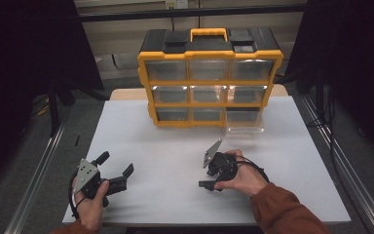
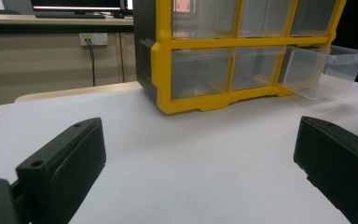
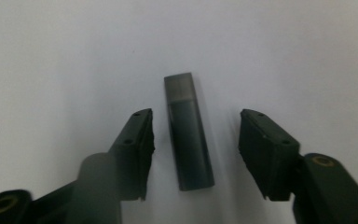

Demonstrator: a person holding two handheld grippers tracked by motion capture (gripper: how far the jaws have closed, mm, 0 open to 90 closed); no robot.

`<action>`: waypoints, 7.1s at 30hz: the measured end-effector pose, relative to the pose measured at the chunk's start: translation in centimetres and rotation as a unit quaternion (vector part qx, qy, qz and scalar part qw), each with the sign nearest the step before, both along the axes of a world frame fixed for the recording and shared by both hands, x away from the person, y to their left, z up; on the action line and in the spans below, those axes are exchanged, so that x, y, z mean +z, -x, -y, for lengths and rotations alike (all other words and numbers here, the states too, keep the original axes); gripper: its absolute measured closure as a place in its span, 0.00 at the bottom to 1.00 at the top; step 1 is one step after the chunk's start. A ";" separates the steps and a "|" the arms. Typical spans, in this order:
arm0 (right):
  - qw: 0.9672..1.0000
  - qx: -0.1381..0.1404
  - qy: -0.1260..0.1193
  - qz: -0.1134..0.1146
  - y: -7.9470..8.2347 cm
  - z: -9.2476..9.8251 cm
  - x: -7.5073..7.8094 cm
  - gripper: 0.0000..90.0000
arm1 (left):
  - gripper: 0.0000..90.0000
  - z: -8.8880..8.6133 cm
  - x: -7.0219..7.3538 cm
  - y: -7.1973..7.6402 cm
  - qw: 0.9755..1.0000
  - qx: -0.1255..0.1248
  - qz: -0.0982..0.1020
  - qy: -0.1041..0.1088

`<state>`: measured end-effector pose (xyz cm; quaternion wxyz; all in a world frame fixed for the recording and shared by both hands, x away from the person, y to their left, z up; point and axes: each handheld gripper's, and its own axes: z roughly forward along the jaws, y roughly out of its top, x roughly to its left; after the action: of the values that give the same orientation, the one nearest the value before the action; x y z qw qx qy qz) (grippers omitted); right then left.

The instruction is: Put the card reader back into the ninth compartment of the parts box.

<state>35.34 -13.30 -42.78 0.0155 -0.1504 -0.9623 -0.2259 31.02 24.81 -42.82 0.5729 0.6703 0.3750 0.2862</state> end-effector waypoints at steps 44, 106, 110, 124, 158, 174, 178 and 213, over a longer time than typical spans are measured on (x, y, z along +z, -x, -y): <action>1.000 -0.004 0.017 0.003 -0.9 -0.1 0.1 0.82 | 0.02 0.1 -0.1 0.0 1.000 -0.001 -0.002 -0.002; 0.981 -0.075 -0.172 0.053 -1.3 5.0 4.1 0.82 | 0.03 0.1 0.0 0.0 1.000 0.000 0.001 -0.001; 0.979 -0.078 -0.177 0.059 -1.3 5.2 4.3 0.82 | 0.02 0.1 0.0 0.0 1.000 -0.001 0.000 -0.002; 0.973 -0.084 -0.199 0.079 -1.2 6.2 6.1 0.82 | 0.02 0.1 0.1 0.1 1.000 -0.002 0.007 0.007; 0.954 -0.131 -0.233 0.134 -2.4 9.6 10.2 0.82 | 0.02 0.2 -0.1 0.0 1.000 0.003 -0.004 -0.002; 0.952 -0.151 -0.224 0.144 -3.2 11.4 11.6 0.82 | 0.02 0.1 0.0 0.0 1.000 0.005 -0.002 -0.003; 0.952 -0.153 -0.217 0.150 -3.4 11.6 12.2 0.82 | 0.02 0.1 0.0 0.0 1.000 0.004 -0.003 -0.002; 0.961 -0.199 -0.118 0.151 -7.3 12.9 14.3 0.82 | 0.02 0.1 -0.1 0.0 1.000 0.004 -0.005 -0.001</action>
<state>42.60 -26.24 -28.50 -0.1577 -0.2999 -0.8706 -0.3567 31.07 24.74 -42.89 0.5688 0.6713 0.3802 0.2852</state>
